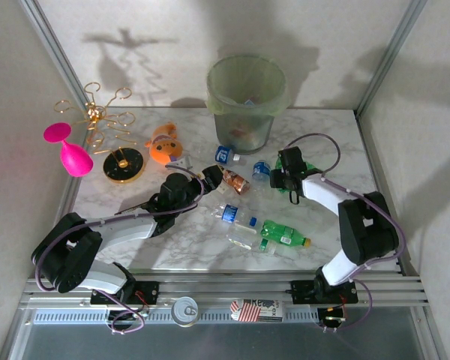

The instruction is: Put the plastic bottles in the bin

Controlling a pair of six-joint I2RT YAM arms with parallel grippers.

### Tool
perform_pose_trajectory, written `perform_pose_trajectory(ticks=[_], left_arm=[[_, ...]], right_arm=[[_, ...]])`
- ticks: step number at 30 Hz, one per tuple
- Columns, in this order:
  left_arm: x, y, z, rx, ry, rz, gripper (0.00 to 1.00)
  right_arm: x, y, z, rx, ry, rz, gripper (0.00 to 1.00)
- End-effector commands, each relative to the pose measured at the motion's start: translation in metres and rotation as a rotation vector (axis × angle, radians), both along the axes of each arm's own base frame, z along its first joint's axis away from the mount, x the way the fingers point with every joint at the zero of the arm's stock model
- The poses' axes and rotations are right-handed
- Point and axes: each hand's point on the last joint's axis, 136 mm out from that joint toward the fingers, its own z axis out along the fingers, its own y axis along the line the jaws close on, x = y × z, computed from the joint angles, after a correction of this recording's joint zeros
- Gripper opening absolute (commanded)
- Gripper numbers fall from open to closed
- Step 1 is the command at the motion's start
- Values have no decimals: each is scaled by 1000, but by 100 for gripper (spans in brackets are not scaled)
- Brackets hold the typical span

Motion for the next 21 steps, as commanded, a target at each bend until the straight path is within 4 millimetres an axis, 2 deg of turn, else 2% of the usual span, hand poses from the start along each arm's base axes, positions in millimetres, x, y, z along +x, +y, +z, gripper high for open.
perform_pose_trajectory(ticks=[1,5,10,21], left_arm=[[0,-2,13,-23,-26,3,100],[-2,1,10,-16,-24,13,100],[-4,8,5,-3,-22,34,100],[-7,24,-3,37,-33,85,100]], right_arm=[[3,6,23,69,-76,7,52],[3,11,50,154,-146,17,52],[3,13,95,243,-258,18,51],[0,21,230,427,-567,59,50]])
